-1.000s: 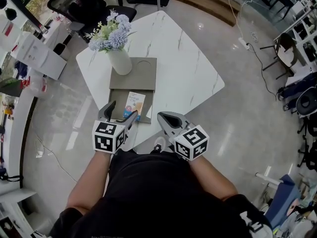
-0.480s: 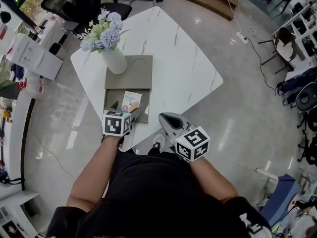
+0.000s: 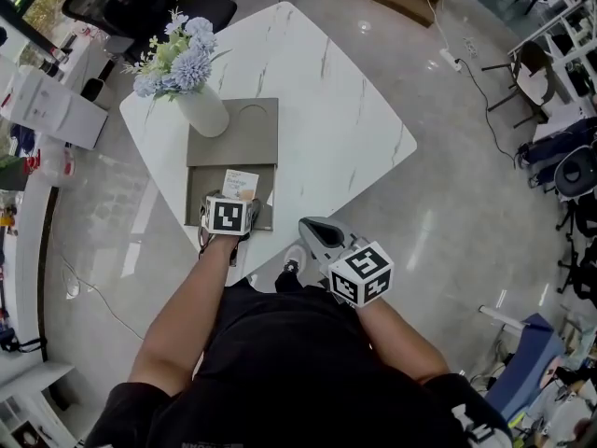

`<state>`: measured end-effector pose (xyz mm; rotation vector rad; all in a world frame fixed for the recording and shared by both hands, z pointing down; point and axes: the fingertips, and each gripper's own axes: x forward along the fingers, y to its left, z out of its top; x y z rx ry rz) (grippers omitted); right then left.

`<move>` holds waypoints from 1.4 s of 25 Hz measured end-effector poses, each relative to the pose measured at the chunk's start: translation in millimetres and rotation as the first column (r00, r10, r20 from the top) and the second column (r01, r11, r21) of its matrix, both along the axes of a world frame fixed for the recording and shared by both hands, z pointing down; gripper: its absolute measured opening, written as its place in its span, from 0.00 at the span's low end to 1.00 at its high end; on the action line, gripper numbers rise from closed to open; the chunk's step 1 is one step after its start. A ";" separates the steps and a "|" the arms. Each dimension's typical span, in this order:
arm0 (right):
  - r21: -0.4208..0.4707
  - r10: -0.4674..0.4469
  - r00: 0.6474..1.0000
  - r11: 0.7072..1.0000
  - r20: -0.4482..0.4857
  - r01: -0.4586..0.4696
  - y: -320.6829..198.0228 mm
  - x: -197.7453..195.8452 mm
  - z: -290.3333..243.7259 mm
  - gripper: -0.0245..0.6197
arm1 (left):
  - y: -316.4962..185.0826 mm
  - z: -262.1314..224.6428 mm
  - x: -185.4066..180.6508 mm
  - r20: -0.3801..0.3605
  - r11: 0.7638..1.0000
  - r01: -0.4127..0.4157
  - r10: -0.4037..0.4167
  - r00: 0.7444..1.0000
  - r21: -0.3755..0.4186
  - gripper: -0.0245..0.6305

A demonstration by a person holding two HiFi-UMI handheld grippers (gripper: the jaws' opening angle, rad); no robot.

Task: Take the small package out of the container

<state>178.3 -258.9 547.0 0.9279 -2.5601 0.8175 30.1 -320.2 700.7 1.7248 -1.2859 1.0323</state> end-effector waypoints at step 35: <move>0.080 0.153 0.988 0.985 -0.011 -0.152 -15.8 -35.5 -35.6 0.04 | 7.3 -59.4 -24.1 -0.164 0.995 -0.101 0.099 0.981 0.000 0.68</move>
